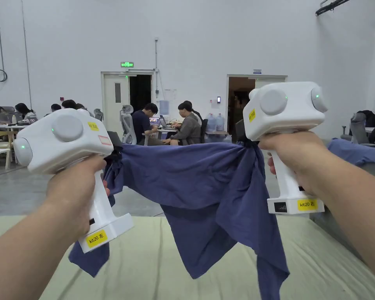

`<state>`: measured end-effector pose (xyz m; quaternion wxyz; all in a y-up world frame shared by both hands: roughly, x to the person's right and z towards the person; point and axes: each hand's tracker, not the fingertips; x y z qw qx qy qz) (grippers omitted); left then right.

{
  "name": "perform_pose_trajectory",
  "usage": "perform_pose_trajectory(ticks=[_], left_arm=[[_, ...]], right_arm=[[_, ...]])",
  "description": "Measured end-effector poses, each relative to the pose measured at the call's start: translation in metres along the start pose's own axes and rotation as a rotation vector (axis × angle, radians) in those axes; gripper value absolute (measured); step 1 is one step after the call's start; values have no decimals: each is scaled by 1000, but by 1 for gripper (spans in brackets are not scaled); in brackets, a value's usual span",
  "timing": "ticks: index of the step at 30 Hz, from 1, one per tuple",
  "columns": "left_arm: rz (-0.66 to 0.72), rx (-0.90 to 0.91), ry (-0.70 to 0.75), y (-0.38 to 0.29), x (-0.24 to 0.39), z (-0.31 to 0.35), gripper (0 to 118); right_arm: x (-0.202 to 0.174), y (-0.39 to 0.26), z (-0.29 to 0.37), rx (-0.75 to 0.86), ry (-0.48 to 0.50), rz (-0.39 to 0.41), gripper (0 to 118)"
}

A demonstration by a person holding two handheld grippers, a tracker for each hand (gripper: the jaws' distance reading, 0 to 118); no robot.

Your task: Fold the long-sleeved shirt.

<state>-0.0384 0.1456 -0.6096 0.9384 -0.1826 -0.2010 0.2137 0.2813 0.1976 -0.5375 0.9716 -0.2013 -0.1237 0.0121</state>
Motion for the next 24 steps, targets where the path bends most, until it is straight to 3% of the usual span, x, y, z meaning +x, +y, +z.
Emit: perform_pose_trajectory(ticks=[3, 8, 13, 18, 19, 21, 24], left_arm=[[-51, -60, 48, -33, -27, -35, 5], [-118, -265, 114, -138, -96, -93, 5], [-91, -499, 167, -259, -175, -112, 5], [-87, -577, 166, -331, -215, -50, 5], [-90, -579, 164, -340, -216, -25, 5], [-90, -571, 148, -350, -217, 14, 5], [-104, -577, 160, -353, -213, 68, 5]], right_arm=[[-6, -49, -51, -108, 19, -37, 12], [-25, -185, -141, -324, 35, -15, 12], [-30, -323, -186, -524, 55, -94, 12], [-28, -410, -140, -605, 115, -117, 12], [-28, -418, -115, -542, 130, -137, 12], [-30, -428, -67, -430, 195, -85, 12], [-34, -437, -3, -458, 190, -91, 12]])
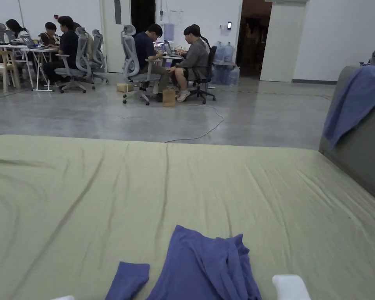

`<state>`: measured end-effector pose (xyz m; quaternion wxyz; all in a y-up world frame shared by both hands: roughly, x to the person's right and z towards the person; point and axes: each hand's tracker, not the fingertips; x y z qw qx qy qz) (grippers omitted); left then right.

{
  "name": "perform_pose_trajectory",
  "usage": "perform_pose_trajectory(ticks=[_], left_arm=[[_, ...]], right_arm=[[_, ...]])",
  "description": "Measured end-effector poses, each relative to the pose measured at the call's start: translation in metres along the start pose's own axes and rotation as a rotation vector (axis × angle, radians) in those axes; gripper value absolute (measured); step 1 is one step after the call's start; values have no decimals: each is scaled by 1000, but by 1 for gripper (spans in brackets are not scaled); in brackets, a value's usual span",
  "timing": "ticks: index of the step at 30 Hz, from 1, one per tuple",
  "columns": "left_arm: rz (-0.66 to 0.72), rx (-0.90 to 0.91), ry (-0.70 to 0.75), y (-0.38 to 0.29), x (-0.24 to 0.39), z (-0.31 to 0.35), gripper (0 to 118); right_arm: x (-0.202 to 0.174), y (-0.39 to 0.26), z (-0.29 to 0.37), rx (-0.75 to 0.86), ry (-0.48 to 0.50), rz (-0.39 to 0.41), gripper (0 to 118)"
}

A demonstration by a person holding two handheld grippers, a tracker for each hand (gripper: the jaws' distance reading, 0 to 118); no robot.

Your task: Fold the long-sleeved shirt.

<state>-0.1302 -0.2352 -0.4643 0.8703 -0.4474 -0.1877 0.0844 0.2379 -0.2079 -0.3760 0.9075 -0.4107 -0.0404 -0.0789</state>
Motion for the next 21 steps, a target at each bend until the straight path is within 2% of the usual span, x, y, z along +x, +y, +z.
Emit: perform_pose_trajectory(ticks=[2, 6, 8, 12, 15, 17, 19, 20, 21], left_arm=[[0, -15, -7, -22, -3, 30, 5], [-61, -81, 12, -67, -7, 69, 5], [-67, -122, 27, -92, -12, 77, 5], [77, -237, 47, -122, -33, 60, 5], [66, -314, 83, -134, -44, 31, 5], [81, -309, 63, -135, -48, 23, 6], [90, -302, 61, -130, -45, 29, 16], [91, -296, 28, -126, -43, 37, 31], [89, -254, -40, -123, -41, 48, 69]], right_arm=[[-6, -27, 23, -50, 35, -80, 12], [-21, -75, 42, -120, 9, -78, 12], [-28, -96, 46, -185, -7, -101, 12], [-42, -125, 39, -252, -49, -83, 12], [-40, -134, 17, -312, -47, -102, 13], [-31, -135, 8, -350, -45, -167, 16], [-18, -130, 14, -334, 10, -251, 47], [-14, -125, 24, -320, 6, -281, 68], [-11, -121, 39, -286, -31, -279, 93]])
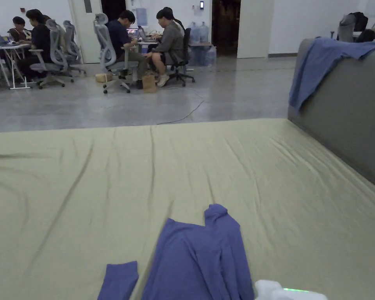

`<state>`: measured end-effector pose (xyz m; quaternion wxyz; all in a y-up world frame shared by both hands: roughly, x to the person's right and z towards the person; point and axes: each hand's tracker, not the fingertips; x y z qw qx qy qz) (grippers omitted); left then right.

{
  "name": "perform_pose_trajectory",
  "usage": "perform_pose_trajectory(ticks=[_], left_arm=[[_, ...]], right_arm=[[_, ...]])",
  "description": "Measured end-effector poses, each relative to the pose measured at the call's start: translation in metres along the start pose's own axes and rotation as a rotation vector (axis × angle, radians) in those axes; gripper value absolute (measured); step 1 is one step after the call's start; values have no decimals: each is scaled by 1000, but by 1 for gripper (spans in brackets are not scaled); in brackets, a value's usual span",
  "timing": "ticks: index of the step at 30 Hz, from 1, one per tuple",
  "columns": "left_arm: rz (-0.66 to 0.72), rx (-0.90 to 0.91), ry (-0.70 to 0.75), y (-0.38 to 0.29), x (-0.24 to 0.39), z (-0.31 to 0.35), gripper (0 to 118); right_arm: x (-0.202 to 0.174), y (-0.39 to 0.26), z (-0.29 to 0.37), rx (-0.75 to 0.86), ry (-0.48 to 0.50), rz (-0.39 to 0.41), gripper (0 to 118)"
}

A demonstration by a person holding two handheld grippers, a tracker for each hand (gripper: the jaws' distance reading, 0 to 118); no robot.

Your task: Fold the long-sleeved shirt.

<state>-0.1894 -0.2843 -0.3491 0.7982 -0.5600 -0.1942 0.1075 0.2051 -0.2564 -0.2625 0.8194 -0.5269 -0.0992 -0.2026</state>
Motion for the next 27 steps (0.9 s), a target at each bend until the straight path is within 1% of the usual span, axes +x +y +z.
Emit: perform_pose_trajectory(ticks=[1, 2, 5, 7, 8, 9, 10, 11, 12, 13, 14, 16, 17, 18, 20, 21, 22, 23, 25, 26, 27], left_arm=[[-5, 52, -48, -4, 5, 17, 99], [-10, 106, -79, -7, 13, 36, 117], [-19, 251, -100, -22, 34, 77, 118], [-24, 239, -84, -36, 47, 88, 118], [-47, 206, -75, -43, 53, 90, 110], [-71, 181, -72, -53, 58, 90, 69], [-105, 173, -60, -62, 64, 87, 11], [-137, 147, -33, -70, 71, 81, 0], [-154, 120, -25, -77, 75, 77, 0], [-156, 92, -56, -81, 78, 74, 0], [-154, 60, -123, -76, 82, 70, 0], [-146, 76, -176, -54, 92, 66, 0], [-159, 112, -185, -33, 101, 63, 1], [-193, 153, -179, -11, 111, 60, 30], [-279, 235, -111, 43, 139, 42, 110], [-310, 240, -97, 69, 150, 25, 117], [-330, 229, -76, 103, 164, 1, 117], [-318, 289, -86, 132, 173, -10, 117], [-324, 252, 21, 181, 189, -53, 117], [-314, 193, 63, 204, 200, -99, 117], [-311, 145, 100, 223, 205, -125, 117]], right_arm=[[5, -3, 22, 65, -9, -2, 100], [7, -5, 44, 126, 4, 5, 100], [12, -23, 94, 211, 72, 10, 100], [14, -41, 109, 243, 87, -8, 100], [14, -52, 112, 245, 90, -16, 100], [17, -64, 111, 238, 95, -16, 85], [16, -76, 112, 236, 98, -15, 52], [15, -87, 110, 231, 102, -1, 3], [13, -94, 105, 211, 104, 13, 0], [11, -105, 101, 176, 83, 6, 0], [11, -110, 100, 180, 102, 26, 0], [8, -116, 98, 169, 161, 54, 0], [9, -111, 95, 165, 157, 60, 0], [8, -109, 94, 168, 161, 63, 0], [4, -104, 91, 181, 184, 65, 0], [5, -95, 88, 182, 207, 59, 0], [4, -91, 85, 182, 224, 53, 0], [2, -87, 81, 181, 231, 44, 0], [3, -78, 72, 174, 233, 36, 0], [2, -76, 67, 169, 234, 35, 0], [1, -74, 62, 161, 229, 34, 0]])
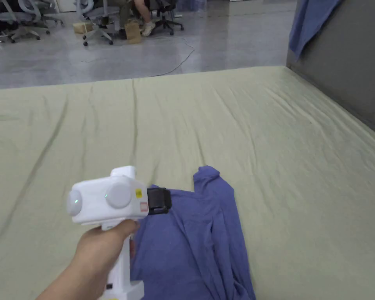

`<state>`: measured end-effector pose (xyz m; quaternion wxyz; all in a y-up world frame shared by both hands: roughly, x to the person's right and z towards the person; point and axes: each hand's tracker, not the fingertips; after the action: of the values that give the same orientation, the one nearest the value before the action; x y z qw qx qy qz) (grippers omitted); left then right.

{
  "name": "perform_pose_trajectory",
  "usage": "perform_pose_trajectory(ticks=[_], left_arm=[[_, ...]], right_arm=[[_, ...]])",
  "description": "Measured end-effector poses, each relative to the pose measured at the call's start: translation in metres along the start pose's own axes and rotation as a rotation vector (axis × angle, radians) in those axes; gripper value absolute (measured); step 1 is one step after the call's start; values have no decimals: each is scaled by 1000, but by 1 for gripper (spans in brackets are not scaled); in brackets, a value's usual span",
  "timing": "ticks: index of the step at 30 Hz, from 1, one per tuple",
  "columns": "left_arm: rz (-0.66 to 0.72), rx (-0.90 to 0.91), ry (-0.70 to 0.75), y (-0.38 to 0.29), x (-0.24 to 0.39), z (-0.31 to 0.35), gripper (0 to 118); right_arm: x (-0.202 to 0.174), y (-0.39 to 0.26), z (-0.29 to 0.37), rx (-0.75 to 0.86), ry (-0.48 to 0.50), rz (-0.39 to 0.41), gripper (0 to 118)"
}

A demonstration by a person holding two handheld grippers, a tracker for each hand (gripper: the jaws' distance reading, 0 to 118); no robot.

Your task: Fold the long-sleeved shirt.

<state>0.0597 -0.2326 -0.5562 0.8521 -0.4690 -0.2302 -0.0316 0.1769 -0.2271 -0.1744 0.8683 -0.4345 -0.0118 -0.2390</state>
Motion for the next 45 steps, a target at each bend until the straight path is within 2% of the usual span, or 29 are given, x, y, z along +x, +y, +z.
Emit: perform_pose_trajectory(ticks=[2, 5, 6, 7, 9, 10, 11, 12, 13, 14, 15, 16, 17, 18, 19, 20, 21, 22, 23, 24, 25, 26, 27, 28, 29, 30, 32, 38, 45], left_arm=[[10, -86, 29, 20, 0, -60, 116], [-57, -125, 95, 22, 1, -117, 99], [-92, -135, 119, 17, 1, -131, 92], [-123, -175, 137, 8, 2, -140, 91], [-137, -66, 112, 3, 3, -128, 88], [-191, -68, 123, 0, 8, -122, 78], [-254, -42, 142, 0, 14, -114, 61], [-301, -27, 170, -2, 21, -106, 22], [-367, 0, 200, -7, 31, -100, 0], [-412, 8, 236, -11, 36, -96, 0], [-392, 14, 206, -11, 37, -92, 0], [-336, -2, 126, -10, 37, -87, 0], [-265, -5, 93, -5, 35, -80, 0], [-207, -11, 78, -1, 32, -74, 0], [-157, -2, 69, 8, 19, -69, 0], [-137, 16, 62, 12, 15, -61, 0], [-135, 29, 57, 16, 12, -53, 0], [-133, 39, 54, 19, 9, -44, 0], [-126, 58, 56, 17, 8, -30, 0], [-127, 75, 64, 18, 5, -18, 0], [-125, 91, 67, 19, 2, -9, 0], [-116, 109, 61, 19, -3, 3, 0], [-107, 122, 51, 21, -9, 10, 0], [-101, 126, 48, 19, -14, 22, 0], [-83, 151, 45, 16, -20, 36, 0], [-71, 169, 21, 12, -28, 53, 0], [-24, 226, -10, 0, -40, 92, 0], [99, 470, -89, -32, -66, 225, 0], [172, 787, -113, -29, -60, 336, 0]], right_arm=[[4, 3, -10, -19, -10, -5, 0], [9, 4, -22, -52, -4, -20, 0], [12, 4, -26, -65, -7, -25, 0], [13, 5, -30, -79, -14, -31, 0], [15, 6, -37, -114, -45, -44, 0], [19, 7, -38, -119, -55, -51, 0], [20, 9, -39, -119, -70, -63, 0], [22, 12, -40, -108, -79, -73, 0], [23, 17, -41, -87, -89, -81, 0], [27, 22, -40, -63, -125, -83, 0], [28, 28, -42, -39, -154, -85, 8], [30, 35, -44, -15, -181, -84, 43], [31, 41, -47, 13, -206, -74, 92], [32, 44, -51, 23, -241, -72, 116], [34, 47, -60, 8, -266, -58, 114], [39, 48, -59, 15, -245, -3, 114], [41, 52, -69, -35, -209, -46, 114], [42, 49, -79, -93, -207, -43, 113], [44, 50, -91, -140, -225, -49, 102], [46, 47, -105, -158, -256, -53, 60], [47, 46, -114, -179, -268, -47, 46], [47, 42, -123, -175, -264, -49, 37], [45, 41, -122, -145, -355, -48, 37], [42, 41, -113, -81, -285, -75, 31], [39, 44, -102, -57, -287, -85, 17], [39, 42, -83, 8, -232, -120, 12], [33, 44, -52, 134, -208, -116, 12], [-8, 60, 44, 463, -276, 152, 12], [-52, 143, 108, 710, -259, 322, 12]])
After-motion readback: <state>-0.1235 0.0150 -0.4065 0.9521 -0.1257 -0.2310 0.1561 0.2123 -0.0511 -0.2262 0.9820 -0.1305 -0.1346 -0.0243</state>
